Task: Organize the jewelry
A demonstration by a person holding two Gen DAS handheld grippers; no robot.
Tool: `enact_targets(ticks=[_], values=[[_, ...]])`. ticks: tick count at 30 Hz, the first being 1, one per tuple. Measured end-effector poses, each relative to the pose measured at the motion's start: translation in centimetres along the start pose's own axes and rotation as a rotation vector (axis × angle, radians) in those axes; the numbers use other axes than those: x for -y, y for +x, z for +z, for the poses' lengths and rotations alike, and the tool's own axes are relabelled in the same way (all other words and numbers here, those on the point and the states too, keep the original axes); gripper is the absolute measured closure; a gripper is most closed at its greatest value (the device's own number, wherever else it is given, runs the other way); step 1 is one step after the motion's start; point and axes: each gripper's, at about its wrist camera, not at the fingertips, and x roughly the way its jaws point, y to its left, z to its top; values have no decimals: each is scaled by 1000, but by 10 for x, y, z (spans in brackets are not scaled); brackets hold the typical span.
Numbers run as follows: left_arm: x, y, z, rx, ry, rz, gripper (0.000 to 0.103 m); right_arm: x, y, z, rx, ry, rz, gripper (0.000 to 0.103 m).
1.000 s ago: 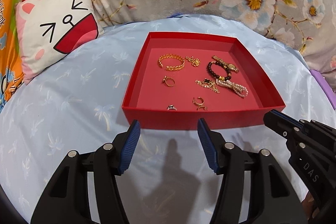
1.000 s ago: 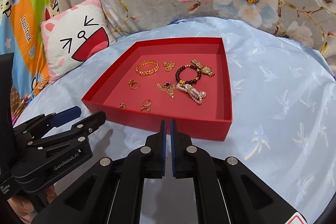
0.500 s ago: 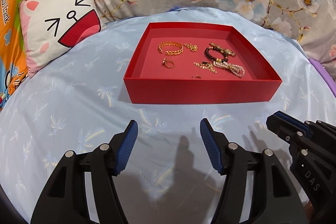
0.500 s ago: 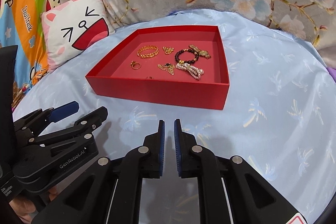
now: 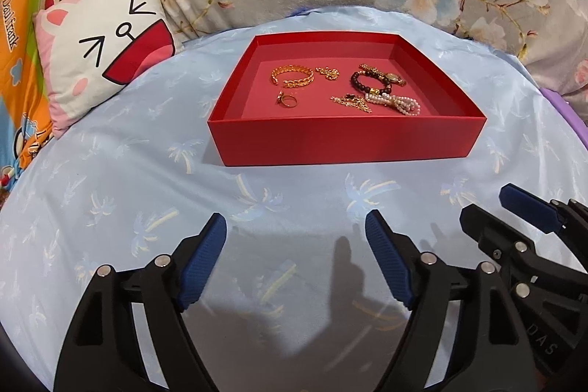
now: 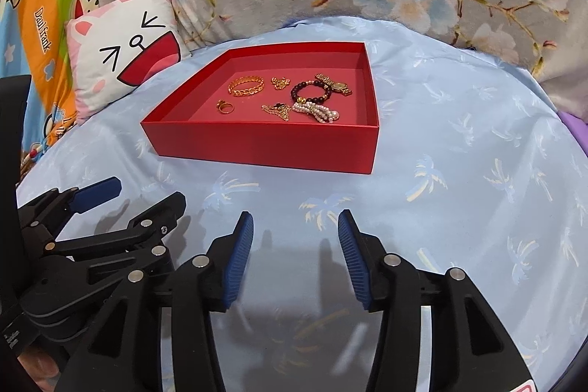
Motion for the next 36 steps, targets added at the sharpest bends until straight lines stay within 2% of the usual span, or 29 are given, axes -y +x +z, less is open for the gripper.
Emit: enact_targets(ticks=[3,18,36], values=[[0,2,0,-8,-3,7,26,3,0,0,3,15,-5,45],[-3,7,-1,-35,-12,38,22,3,0,-2,7,19,-68,36],[0,7,-2,-31,3,85,22,4,5,-2,-12,30,-83,34]])
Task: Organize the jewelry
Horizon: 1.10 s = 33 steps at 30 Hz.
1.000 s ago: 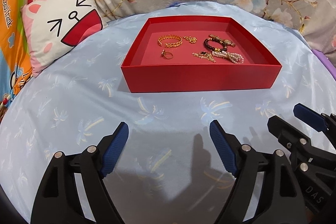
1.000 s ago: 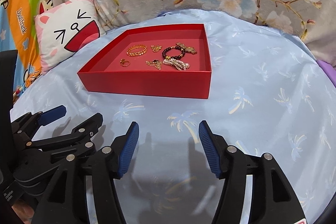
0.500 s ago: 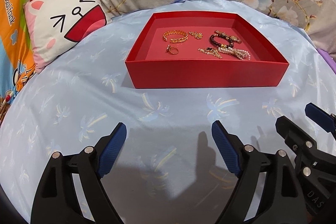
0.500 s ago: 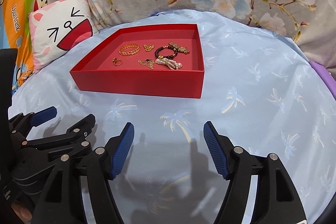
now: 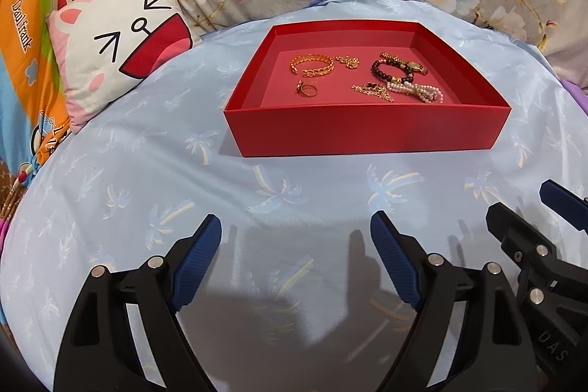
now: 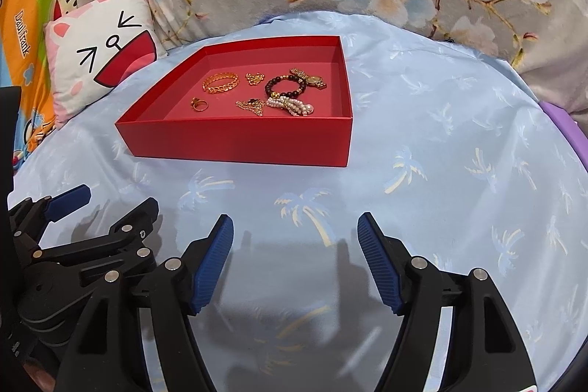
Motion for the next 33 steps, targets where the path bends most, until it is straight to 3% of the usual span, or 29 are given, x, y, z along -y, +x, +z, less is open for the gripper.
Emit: enact_targets(ticks=[33], values=[[-1,-1,1,2,5,9,22,2,1,0,1,-4,-3,34]])
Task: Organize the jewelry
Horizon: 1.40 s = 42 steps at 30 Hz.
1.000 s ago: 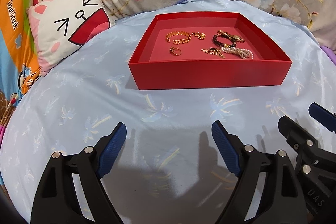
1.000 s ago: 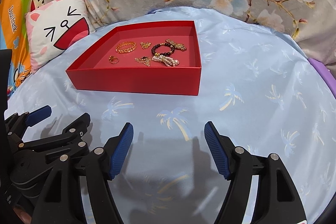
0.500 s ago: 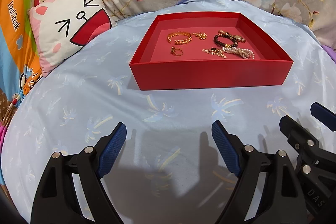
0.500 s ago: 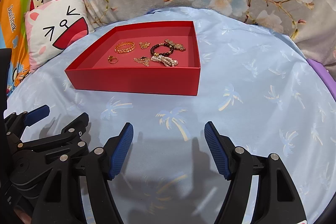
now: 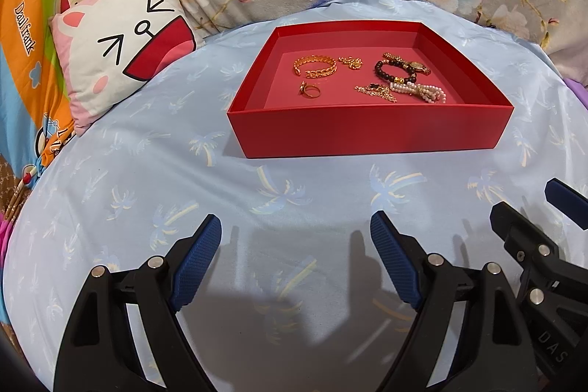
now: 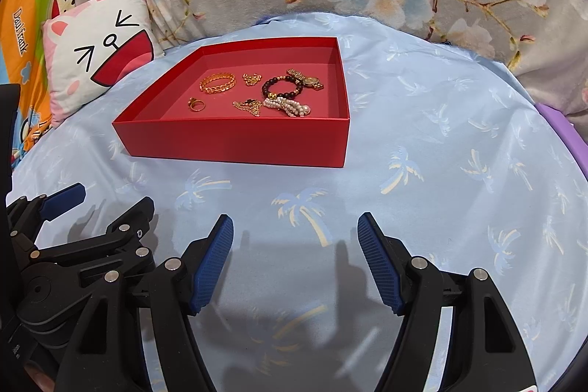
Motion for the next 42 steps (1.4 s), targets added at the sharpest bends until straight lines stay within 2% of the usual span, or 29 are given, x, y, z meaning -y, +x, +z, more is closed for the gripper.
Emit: enact_targets(ticks=[23,32,42], values=[[-3,-4,0,23,5,33,22,1,-1,1,3,0,-1,34],[-3,1,-1,1,-1,-10,22,0,-1,0,3,-3,-2,34],[0,1,-1,1,-3,11,21,6,-2,3,7,-3,-7,31]])
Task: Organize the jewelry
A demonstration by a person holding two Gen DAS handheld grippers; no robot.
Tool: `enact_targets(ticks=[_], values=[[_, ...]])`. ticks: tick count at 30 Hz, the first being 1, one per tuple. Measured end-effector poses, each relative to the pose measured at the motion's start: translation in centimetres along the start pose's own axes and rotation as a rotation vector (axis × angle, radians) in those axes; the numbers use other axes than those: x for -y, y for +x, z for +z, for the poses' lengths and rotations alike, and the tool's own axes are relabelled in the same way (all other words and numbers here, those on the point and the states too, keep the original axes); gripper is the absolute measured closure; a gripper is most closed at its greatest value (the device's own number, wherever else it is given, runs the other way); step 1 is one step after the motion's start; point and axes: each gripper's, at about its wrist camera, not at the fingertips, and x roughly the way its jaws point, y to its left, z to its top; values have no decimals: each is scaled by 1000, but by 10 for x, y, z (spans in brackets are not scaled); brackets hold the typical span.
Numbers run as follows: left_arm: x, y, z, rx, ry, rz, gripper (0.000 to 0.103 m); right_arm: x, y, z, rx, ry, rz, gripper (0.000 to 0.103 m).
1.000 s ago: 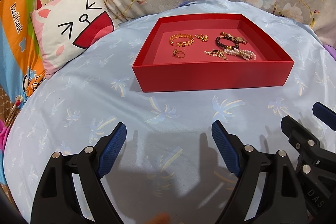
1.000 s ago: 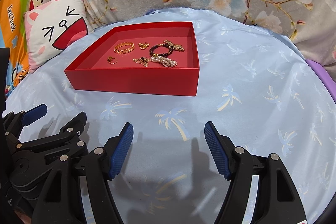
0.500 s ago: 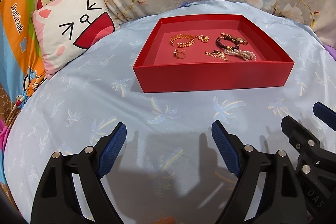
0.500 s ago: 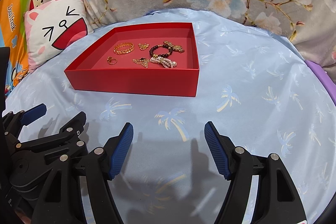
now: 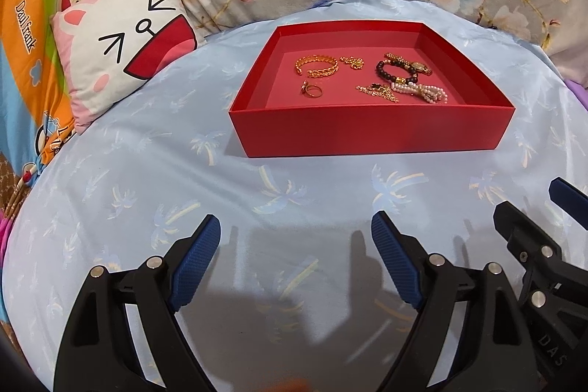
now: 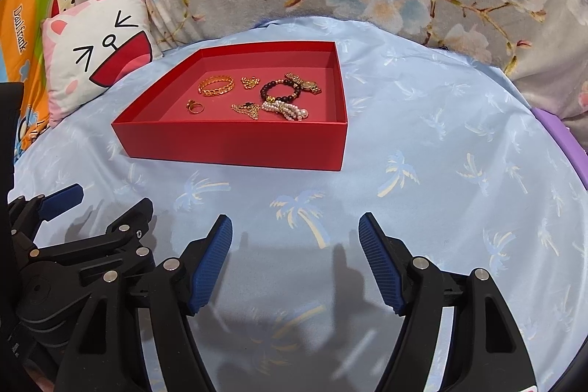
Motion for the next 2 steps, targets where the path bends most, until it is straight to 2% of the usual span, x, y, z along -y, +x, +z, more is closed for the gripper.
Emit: enact_targets(ticks=[2], values=[[1,0,0,-1,0,4,21,2,0,1,-1,3,1,31]])
